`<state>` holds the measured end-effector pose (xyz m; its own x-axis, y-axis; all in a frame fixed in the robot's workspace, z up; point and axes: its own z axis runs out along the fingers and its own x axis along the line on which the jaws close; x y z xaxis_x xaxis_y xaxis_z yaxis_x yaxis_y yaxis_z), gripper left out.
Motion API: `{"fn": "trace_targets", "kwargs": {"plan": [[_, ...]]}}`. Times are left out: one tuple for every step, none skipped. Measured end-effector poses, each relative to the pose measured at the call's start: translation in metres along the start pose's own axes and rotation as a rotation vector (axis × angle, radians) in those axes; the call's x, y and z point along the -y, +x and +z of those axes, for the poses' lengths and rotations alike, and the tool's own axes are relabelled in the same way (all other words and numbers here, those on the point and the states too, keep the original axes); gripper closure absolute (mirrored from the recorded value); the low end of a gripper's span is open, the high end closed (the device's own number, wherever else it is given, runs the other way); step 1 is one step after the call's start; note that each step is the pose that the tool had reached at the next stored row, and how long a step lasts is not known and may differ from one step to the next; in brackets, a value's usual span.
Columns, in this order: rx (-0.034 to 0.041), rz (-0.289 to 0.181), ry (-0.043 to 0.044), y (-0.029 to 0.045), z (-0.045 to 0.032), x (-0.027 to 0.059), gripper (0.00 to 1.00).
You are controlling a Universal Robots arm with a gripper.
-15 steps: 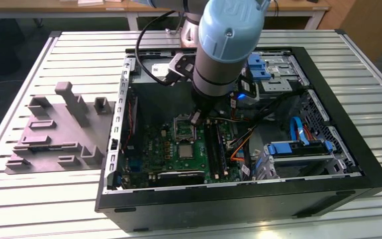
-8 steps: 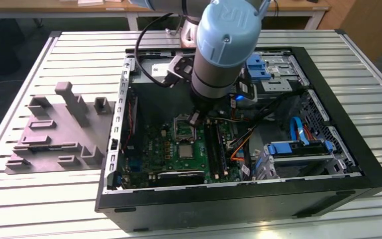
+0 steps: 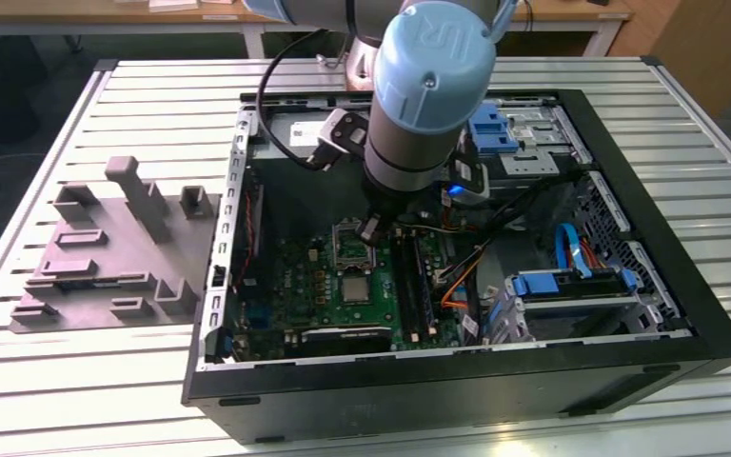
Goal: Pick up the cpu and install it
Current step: 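Close the cpu cover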
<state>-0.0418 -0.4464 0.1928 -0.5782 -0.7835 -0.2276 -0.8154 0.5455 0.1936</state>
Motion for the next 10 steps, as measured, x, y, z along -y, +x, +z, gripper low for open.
{"fn": "trace_targets", "kwargs": {"plan": [[-0.0015,0.001,-0.0015,0.0,-0.0001,0.0,0.89],[-0.004,0.002,-0.0032,0.0,0.0,0.0,0.89],[-0.0078,0.003,-0.0049,0.0,0.0,0.0,0.89],[-0.0103,0.004,-0.0063,0.0,-0.0001,0.0,0.89],[-0.0122,0.004,-0.0071,0.0,-0.0002,-0.0001,0.89],[-0.0161,0.005,-0.0064,-0.0002,-0.0004,-0.0001,0.89],[-0.0205,0.005,-0.0053,-0.0003,-0.0005,-0.0002,0.89],[-0.0238,0.006,-0.0046,-0.0004,-0.0009,-0.0003,0.89],[-0.0269,0.006,-0.0039,-0.0006,-0.0014,-0.0004,0.89],[-0.0303,0.007,-0.003,-0.0008,-0.0022,-0.0006,0.89]]}}
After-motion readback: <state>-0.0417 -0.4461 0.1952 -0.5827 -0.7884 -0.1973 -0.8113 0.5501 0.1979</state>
